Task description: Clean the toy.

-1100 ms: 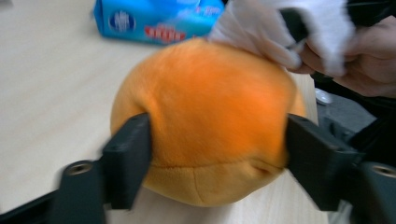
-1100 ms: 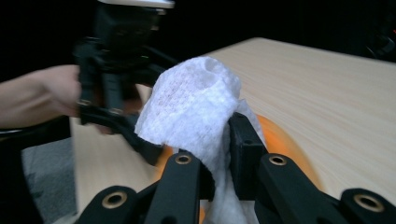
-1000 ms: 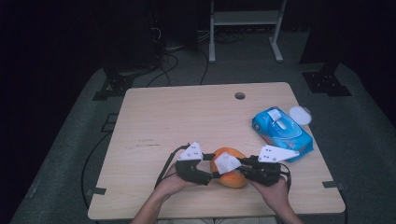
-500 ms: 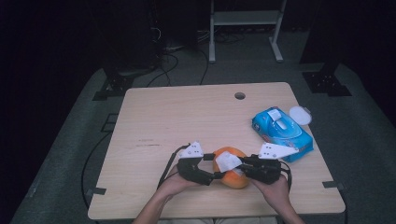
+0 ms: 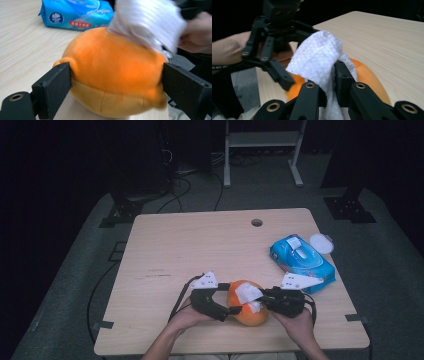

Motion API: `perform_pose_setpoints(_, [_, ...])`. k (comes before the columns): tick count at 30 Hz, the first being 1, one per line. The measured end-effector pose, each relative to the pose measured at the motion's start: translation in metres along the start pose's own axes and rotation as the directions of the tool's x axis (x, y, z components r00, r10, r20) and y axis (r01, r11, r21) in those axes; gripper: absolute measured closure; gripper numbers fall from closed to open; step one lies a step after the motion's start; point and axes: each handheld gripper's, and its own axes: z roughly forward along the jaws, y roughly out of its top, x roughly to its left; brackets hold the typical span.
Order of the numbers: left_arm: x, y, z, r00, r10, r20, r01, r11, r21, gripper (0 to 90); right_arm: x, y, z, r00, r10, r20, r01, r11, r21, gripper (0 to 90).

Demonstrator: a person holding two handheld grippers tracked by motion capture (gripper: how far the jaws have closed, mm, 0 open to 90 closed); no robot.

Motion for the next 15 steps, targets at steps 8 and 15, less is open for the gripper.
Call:
perform_pose_setpoints(8, [-0.001, -0.001, -0.006, 0.9990, 0.042, -0.015, -0.041, 0.9981, 0.046, 21.2, -0.015, -0.008, -0.009, 0.9976, 0.028, 0.064, -0.030, 0.999, 0.026, 81.4])
perform_pose_setpoints(15, [-0.007, 0.000, -0.002, 0.9950, 0.095, -0.030, -0.094, 0.9942, 0.053, 18.3, 0.001, -0.007, 0.007, 0.9995, -0.030, -0.002, 0.030, 0.998, 0.047, 81.4])
